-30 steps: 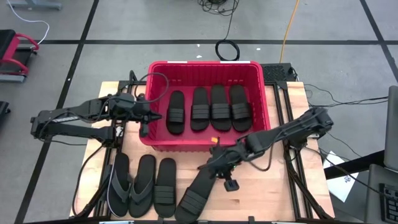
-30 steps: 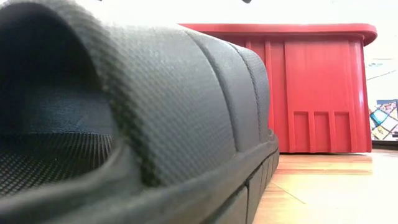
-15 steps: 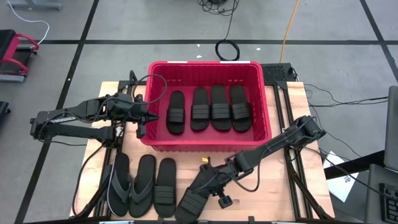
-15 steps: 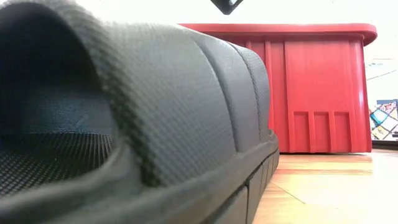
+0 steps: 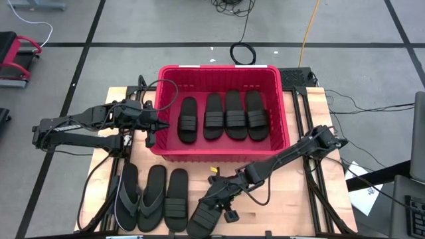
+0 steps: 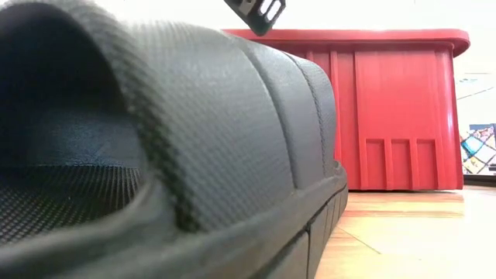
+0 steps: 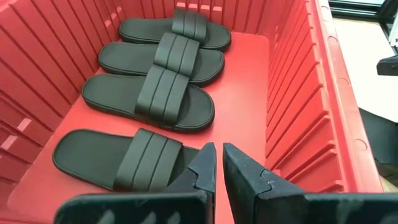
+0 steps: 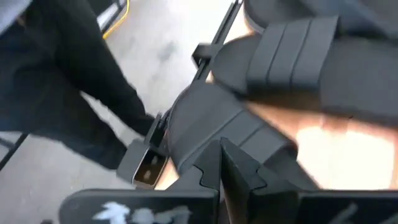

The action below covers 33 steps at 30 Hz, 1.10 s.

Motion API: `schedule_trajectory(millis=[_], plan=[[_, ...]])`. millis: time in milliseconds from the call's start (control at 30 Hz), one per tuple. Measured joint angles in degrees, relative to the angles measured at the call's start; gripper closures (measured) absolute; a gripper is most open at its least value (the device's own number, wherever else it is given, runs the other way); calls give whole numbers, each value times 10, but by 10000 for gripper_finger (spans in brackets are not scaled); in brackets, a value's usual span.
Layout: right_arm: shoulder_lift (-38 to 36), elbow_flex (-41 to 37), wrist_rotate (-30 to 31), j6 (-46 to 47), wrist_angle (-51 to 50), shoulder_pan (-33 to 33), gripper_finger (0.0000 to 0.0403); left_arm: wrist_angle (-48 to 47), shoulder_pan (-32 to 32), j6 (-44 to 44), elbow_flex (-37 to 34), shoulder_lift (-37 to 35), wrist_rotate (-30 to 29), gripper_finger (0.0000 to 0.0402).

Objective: Pick and place slides into bin
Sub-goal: Put the black slipper into the red bin

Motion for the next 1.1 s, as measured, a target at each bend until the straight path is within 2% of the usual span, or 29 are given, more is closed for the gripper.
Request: schedule_trajectory(millis=[200,267,367,567,733,867,1000,1100], plan=[[0,0,21,3,53,-1,403,0,0,-3,0,0,0,376],[0,0,50,14,41,2,403,0,0,-8,0,0,0,376],[0,0,118,99,-10,-1,403,0,0,-11,0,0,0,376],[7,0,116,73,-19,-19,403,3,0,13,0,0,-4,376],[15,-39,67,37,65,-29,403,22,0,33,0,-2,-4,376],[17,-74,-13,59,82,-41,403,28,0,31,0,-4,-4,376],[16,-96,-62,68,71,-32,403,26,0,33,0,-5,-4,376],[16,-108,-109,69,109,-22,403,25,0,34,0,-4,-5,376]])
